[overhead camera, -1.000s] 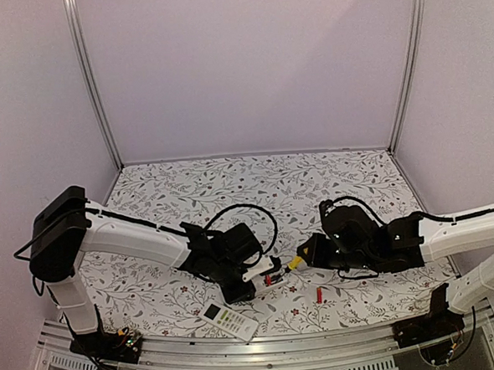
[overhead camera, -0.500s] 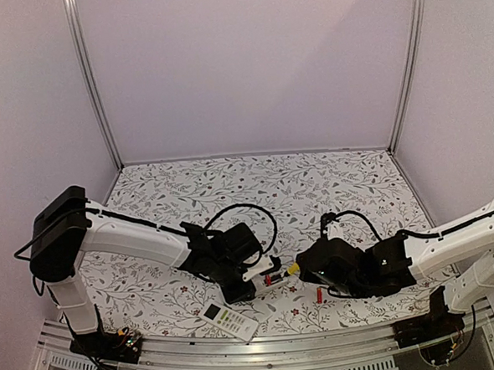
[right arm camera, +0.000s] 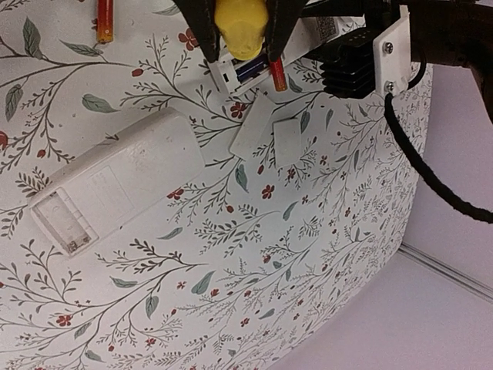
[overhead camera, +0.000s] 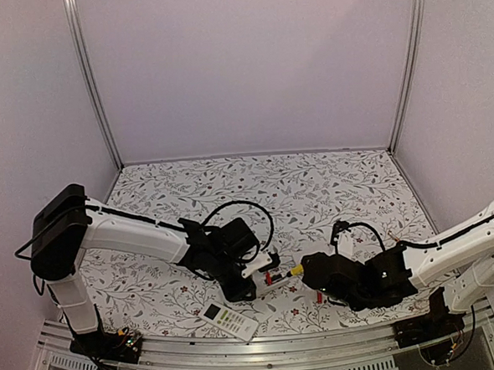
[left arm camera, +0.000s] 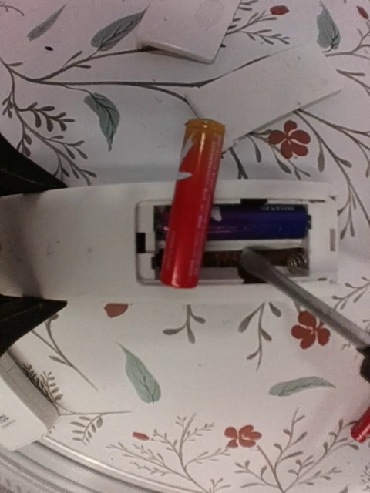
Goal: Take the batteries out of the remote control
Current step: Remove the battery from the remote control without the battery cover.
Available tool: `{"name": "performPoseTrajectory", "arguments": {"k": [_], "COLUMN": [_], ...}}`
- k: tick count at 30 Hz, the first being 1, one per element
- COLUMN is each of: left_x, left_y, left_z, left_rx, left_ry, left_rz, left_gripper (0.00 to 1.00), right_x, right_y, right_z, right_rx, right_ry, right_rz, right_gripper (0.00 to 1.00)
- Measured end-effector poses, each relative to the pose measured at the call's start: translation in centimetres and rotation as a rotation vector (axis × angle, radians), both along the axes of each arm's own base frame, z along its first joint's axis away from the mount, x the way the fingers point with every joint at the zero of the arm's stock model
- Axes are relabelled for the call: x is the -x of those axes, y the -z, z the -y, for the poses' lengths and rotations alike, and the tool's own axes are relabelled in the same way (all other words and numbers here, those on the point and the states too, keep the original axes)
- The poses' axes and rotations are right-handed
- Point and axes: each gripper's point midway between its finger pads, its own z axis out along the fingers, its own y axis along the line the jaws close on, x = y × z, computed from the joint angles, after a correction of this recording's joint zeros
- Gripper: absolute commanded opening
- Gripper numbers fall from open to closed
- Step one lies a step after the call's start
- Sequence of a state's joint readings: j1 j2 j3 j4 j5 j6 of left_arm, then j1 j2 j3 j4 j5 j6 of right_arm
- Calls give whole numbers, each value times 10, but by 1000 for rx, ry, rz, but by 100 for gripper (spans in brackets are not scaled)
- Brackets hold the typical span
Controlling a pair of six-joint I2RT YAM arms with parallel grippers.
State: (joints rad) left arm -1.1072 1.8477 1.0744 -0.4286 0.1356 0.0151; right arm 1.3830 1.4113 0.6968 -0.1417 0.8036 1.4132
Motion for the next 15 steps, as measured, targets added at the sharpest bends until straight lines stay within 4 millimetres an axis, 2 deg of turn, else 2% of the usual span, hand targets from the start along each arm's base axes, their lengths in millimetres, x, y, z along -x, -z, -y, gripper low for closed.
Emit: {"name": "performPoseTrajectory", "arguments": {"k": [15], "left_x": [2], "left_y": [-1], "left_z": [1], "left_rx": [19], "left_ry": [-13], "left_rz": [-37], "left_gripper": [21], "right_x": [-2], "right_y": [2], "right_z": [5], "right_rx": [-54], "right_ry": [40], "right_rz": [8], "right_gripper": [0]}}
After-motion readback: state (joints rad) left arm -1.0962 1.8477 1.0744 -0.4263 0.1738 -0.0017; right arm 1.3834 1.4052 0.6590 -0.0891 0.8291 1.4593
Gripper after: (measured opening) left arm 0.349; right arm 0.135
